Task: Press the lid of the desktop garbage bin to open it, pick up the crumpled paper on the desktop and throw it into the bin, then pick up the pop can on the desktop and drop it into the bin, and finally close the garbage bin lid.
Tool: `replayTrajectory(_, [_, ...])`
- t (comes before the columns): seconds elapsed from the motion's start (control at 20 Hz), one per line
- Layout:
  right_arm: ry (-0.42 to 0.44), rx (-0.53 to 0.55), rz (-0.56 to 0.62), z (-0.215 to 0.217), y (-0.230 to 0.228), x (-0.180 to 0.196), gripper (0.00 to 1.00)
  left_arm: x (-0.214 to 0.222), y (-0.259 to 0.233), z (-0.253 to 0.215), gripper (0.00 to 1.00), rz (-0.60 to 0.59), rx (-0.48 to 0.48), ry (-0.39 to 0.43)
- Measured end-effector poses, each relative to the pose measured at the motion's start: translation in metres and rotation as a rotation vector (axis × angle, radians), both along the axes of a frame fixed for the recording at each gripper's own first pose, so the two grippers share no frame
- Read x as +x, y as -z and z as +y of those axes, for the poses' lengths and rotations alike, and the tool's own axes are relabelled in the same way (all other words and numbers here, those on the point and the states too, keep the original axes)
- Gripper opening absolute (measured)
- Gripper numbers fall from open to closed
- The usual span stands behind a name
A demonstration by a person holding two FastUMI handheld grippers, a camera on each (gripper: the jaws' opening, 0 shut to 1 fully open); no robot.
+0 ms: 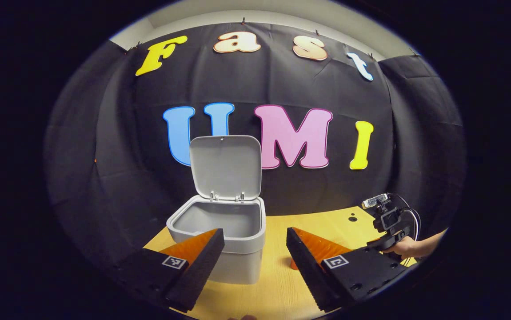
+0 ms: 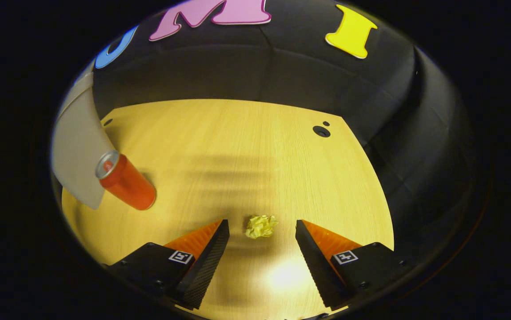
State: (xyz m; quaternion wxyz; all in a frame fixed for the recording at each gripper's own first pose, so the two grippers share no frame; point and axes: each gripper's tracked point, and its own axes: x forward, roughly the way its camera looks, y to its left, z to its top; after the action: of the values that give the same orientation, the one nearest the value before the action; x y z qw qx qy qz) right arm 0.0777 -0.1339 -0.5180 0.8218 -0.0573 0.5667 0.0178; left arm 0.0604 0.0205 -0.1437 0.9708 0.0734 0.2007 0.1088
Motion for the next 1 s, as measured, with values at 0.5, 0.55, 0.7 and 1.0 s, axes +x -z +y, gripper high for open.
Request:
replayTrajectory(0.5, [0.02, 0.04, 0.113, 0.0, 0.046, 0.002, 0.94, 0.018, 0.023, -0.011, 0.96, 0.052, 0.002, -0.007])
replayTrajectory(0.55, [0.027, 0.046, 0.119, 0.001, 0.046, 0.002, 0.91, 0.022, 0.023, -0.013, 0.96, 0.05, 0.003, -0.002])
replayTrajectory(0.7, [0.045, 0.068, 0.146, 0.002, 0.051, 0.0, 0.49, 0.033, 0.017, -0.021, 0.96, 0.032, 0.022, 0.017])
replayTrajectory(1.0, [-0.021, 0.046, 0.149, 0.001, 0.05, -0.002, 0.42, 0.033, 0.018, -0.04, 0.96, 0.032, 0.031, 0.061])
